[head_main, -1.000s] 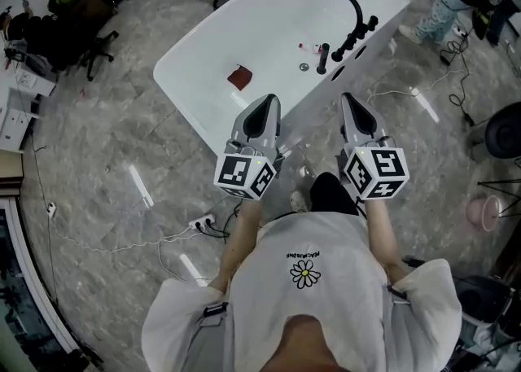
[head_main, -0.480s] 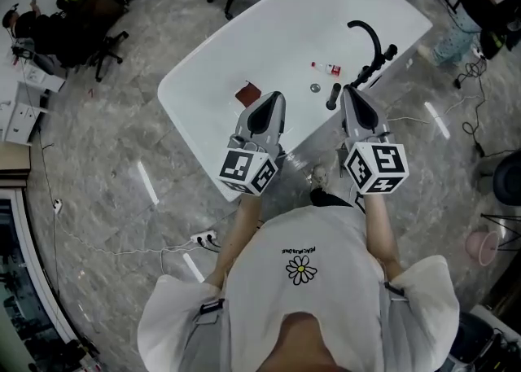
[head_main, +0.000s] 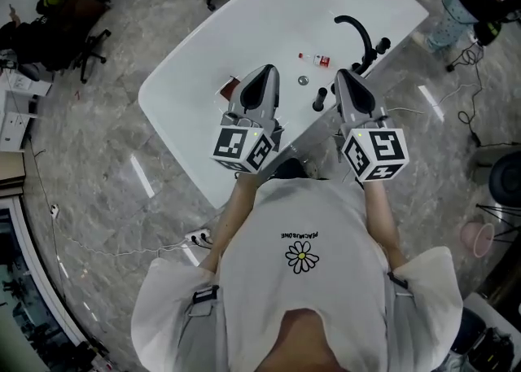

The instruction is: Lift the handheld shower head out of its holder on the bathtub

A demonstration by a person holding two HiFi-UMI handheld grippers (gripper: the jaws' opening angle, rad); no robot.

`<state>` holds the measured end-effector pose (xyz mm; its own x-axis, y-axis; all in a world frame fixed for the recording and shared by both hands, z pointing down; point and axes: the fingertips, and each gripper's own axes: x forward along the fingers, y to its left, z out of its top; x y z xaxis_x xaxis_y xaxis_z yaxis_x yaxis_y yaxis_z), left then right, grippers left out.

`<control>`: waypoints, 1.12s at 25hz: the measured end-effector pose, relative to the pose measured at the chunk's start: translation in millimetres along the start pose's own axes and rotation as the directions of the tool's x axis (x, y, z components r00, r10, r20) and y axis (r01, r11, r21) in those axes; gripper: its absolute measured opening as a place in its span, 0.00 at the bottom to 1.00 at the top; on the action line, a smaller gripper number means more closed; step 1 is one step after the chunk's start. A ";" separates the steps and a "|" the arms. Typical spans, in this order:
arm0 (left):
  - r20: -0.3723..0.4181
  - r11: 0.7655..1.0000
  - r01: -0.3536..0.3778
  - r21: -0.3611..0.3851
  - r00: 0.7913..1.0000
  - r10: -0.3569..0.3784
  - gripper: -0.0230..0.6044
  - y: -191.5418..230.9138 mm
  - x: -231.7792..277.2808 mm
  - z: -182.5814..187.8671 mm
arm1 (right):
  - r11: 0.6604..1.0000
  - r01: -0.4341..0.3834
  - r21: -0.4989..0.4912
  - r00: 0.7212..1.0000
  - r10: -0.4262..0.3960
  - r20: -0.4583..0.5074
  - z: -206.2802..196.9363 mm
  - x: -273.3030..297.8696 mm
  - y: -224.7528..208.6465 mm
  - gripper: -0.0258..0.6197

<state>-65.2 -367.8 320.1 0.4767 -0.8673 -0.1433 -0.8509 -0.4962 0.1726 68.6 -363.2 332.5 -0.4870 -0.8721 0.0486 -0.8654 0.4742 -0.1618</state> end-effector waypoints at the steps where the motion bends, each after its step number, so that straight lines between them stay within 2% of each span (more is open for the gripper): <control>1: 0.002 1.000 0.012 -0.001 1.000 -0.012 0.04 0.7 6.0 0.3 | 1.000 0.006 -0.004 1.000 -0.006 0.004 1.9 3.0 -2.3 0.08; 8: 0.026 0.995 0.097 0.009 0.995 -0.097 0.04 -2.3 47.9 16.1 | 0.999 0.041 -0.034 0.997 -0.039 0.068 33.8 25.8 -11.8 0.08; 13: -0.006 0.993 0.122 -0.002 0.993 -0.122 0.04 -4.3 59.8 5.2 | 0.997 0.078 -0.027 0.996 -0.076 0.054 24.6 30.5 -24.9 0.08; 18: -0.089 0.993 0.117 -0.012 0.989 -0.118 0.04 2.5 57.1 -24.4 | 0.996 0.088 0.024 0.996 -0.087 -0.036 -16.4 29.5 -34.0 0.08; 22: -0.185 0.995 0.089 -0.045 0.978 -0.096 0.04 8.4 64.6 -64.8 | 0.994 0.100 0.045 0.988 -0.094 -0.125 -53.5 26.3 -51.0 0.11; 25: -0.256 0.993 0.088 -0.076 0.961 -0.105 0.04 3.0 65.6 -100.3 | 0.995 0.094 0.038 0.974 -0.084 -0.213 -90.8 24.3 -59.8 0.13; 28: -0.295 0.992 0.090 -0.086 0.949 -0.111 0.04 -6.1 65.0 -137.0 | 0.998 0.055 0.012 0.953 -0.049 -0.300 -132.8 21.2 -66.2 0.17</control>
<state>1.3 -426.5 443.2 0.6122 -0.7795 0.1323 -0.7826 -0.5735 0.2422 99.9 -397.0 475.1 -0.4565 -0.8180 0.3499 -0.8897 0.4237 -0.1702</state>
